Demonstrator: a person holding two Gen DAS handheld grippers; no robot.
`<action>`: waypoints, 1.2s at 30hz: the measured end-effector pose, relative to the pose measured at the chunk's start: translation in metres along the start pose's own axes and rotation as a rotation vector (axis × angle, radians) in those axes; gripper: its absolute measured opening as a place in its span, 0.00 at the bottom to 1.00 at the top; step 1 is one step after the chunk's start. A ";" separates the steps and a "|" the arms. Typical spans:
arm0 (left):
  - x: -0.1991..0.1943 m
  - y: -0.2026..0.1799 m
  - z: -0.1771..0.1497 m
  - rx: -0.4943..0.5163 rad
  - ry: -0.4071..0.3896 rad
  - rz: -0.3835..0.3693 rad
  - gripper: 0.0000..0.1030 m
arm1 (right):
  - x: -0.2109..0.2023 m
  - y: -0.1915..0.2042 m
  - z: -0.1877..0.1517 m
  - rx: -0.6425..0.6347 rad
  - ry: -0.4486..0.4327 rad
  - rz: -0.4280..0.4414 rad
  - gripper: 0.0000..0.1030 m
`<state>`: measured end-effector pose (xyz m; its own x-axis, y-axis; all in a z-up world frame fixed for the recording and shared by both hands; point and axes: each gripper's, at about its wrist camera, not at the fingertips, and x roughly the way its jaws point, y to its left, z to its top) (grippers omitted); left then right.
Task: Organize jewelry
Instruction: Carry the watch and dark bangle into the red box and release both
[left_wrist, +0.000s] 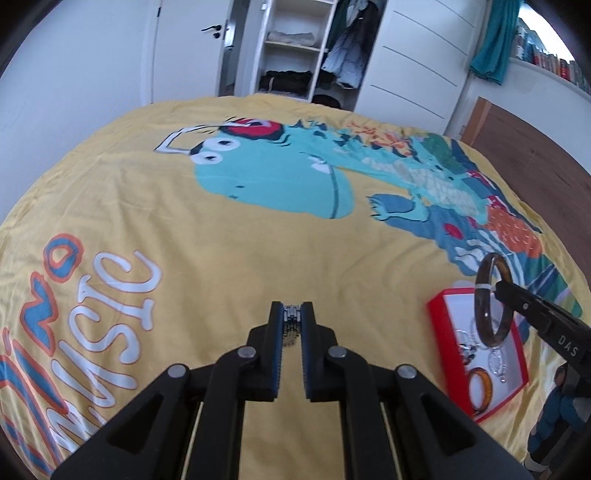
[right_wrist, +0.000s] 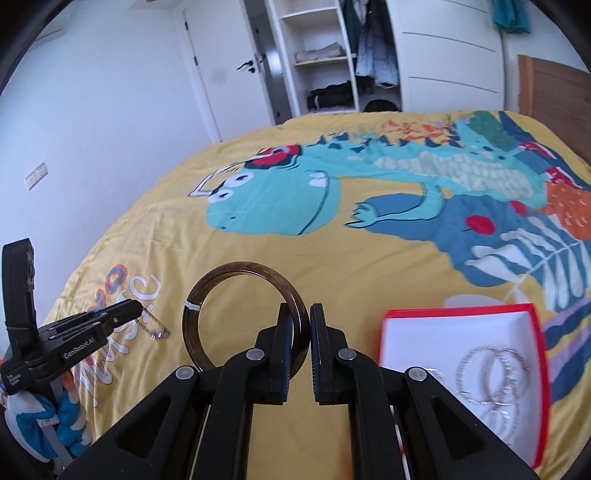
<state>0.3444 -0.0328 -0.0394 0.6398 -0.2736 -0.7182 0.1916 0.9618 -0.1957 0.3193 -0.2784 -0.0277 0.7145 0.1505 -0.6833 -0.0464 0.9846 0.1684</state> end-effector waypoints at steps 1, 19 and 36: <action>-0.002 -0.012 0.002 0.008 -0.002 -0.021 0.07 | -0.004 -0.006 0.000 0.006 -0.001 -0.006 0.09; 0.022 -0.200 -0.027 0.182 0.094 -0.307 0.07 | -0.022 -0.147 -0.067 0.117 0.120 -0.213 0.09; 0.080 -0.231 -0.057 0.224 0.198 -0.257 0.08 | 0.004 -0.177 -0.101 0.150 0.202 -0.237 0.09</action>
<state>0.3091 -0.2764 -0.0902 0.3984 -0.4761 -0.7840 0.4983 0.8299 -0.2508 0.2597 -0.4433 -0.1320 0.5398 -0.0517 -0.8402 0.2182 0.9726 0.0803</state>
